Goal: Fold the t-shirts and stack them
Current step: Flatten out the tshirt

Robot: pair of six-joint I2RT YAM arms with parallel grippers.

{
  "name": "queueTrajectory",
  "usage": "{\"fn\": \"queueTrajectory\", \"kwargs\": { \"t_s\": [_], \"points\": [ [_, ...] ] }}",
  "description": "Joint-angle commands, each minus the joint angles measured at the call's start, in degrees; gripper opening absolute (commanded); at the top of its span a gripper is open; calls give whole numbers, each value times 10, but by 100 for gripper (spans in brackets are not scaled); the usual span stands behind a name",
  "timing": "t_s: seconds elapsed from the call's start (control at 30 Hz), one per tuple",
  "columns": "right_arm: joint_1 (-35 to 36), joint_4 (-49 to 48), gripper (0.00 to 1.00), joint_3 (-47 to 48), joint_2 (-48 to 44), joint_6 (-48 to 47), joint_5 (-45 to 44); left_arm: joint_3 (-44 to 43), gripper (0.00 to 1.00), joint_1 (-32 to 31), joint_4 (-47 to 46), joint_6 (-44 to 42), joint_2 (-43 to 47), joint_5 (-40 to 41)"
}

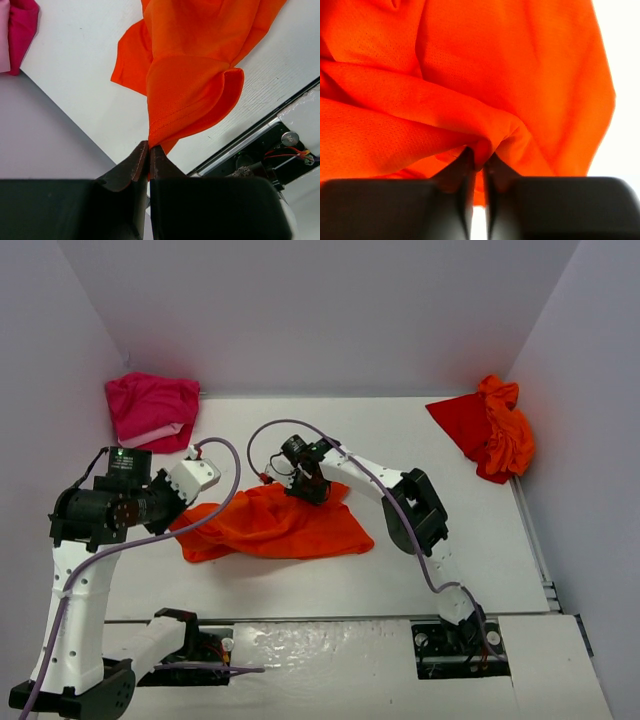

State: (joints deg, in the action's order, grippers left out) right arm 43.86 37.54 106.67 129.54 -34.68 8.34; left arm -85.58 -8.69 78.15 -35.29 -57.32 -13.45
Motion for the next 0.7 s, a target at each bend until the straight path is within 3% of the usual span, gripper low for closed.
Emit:
{"fn": "queueTrajectory", "kwargs": {
  "t_s": [0.0,0.33,0.47,0.5,0.57,0.6,0.67],
  "points": [
    [4,0,0,4,-6,0,-18,-6,0,-2,46,8,1,10],
    [-30,-20,0,8,-106,11,-78,-26,0,-3,-77,61,-30,51],
    [-47,-22,2,-15,-135,11,-82,-49,0,-2,-86,67,-56,34],
    [-47,-24,12,-26,-137,14,-82,-49,0,-3,-90,68,-60,31],
    [-46,-24,42,-44,-136,23,-82,-41,0,-2,-100,69,-60,27],
    [-45,-25,49,-49,-133,25,-82,-35,0,-2,-103,69,-60,25],
    [-44,-28,54,-53,-130,31,-82,-25,0,-3,-107,69,-60,22]
  ]
}}
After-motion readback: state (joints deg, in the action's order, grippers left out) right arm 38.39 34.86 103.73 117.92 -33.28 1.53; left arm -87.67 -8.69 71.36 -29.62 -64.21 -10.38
